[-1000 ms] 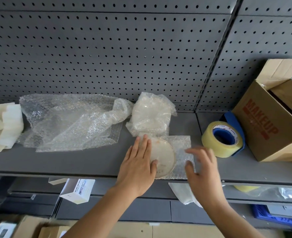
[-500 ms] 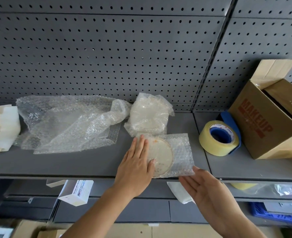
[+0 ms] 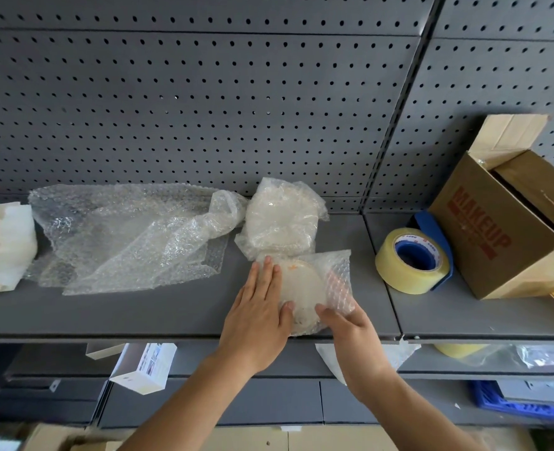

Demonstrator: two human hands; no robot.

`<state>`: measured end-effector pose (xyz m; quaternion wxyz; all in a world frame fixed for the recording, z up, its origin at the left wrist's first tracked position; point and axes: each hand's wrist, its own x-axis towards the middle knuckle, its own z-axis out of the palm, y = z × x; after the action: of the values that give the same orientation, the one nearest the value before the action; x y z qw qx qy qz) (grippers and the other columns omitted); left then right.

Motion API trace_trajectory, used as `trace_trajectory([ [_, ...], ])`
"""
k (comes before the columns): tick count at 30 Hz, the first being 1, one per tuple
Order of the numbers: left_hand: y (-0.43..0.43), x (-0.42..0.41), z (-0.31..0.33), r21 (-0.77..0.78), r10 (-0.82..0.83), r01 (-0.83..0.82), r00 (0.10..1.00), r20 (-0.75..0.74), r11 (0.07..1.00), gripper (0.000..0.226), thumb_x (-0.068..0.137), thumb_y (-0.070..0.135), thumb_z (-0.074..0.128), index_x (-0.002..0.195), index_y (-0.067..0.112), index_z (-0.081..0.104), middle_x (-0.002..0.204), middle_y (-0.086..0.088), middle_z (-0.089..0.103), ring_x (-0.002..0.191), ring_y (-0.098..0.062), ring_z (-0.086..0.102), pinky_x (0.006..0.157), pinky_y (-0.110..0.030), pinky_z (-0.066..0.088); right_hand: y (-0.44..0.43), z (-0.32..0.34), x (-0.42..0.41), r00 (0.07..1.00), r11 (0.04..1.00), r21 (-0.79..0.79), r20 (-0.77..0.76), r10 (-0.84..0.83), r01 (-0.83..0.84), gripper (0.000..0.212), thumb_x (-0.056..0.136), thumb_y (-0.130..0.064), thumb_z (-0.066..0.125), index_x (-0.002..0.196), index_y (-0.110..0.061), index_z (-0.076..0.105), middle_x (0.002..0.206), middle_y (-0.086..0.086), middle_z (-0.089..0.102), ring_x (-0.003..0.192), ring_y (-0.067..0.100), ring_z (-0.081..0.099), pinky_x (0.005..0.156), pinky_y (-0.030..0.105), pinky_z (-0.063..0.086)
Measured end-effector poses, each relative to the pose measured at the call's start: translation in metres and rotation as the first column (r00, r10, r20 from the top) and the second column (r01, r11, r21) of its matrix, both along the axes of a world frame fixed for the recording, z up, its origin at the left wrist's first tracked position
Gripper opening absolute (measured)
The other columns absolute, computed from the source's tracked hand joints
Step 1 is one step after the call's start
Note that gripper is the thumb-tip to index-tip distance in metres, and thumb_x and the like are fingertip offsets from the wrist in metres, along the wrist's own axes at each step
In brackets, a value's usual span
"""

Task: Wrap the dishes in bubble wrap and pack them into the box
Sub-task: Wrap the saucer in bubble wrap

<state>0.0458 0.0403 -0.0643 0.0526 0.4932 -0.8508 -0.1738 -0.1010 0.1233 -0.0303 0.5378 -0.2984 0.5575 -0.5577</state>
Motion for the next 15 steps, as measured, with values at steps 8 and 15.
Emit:
trace_trajectory([
  [8,-0.004,0.005,-0.001,-0.039,-0.067,0.069,0.997,0.045,0.997,0.072,0.104,0.051,0.014,0.161,0.017,-0.011,0.164,0.006,-0.033,0.15,-0.011,-0.033,0.129,-0.035,0.001,-0.006,-0.009,0.003,0.654,0.962,-0.023,-0.738,0.168,-0.273,0.064,0.103,-0.015,0.048,0.133,-0.069,0.031,0.151,-0.047,0.008,0.135,-0.028,0.017,0.1,-0.005,0.023],
  [15,-0.008,0.011,0.007,0.003,-0.112,0.111,0.993,0.029,0.994,0.087,0.093,0.073,0.005,0.163,0.022,-0.006,0.164,0.013,-0.03,0.147,-0.003,-0.035,0.126,-0.029,-0.008,0.0,-0.013,0.013,0.826,0.988,-0.085,-0.561,0.057,-0.127,0.068,0.099,-0.008,0.054,0.141,-0.057,0.034,0.152,-0.018,0.044,0.14,0.001,0.042,0.107,0.025,0.045],
])
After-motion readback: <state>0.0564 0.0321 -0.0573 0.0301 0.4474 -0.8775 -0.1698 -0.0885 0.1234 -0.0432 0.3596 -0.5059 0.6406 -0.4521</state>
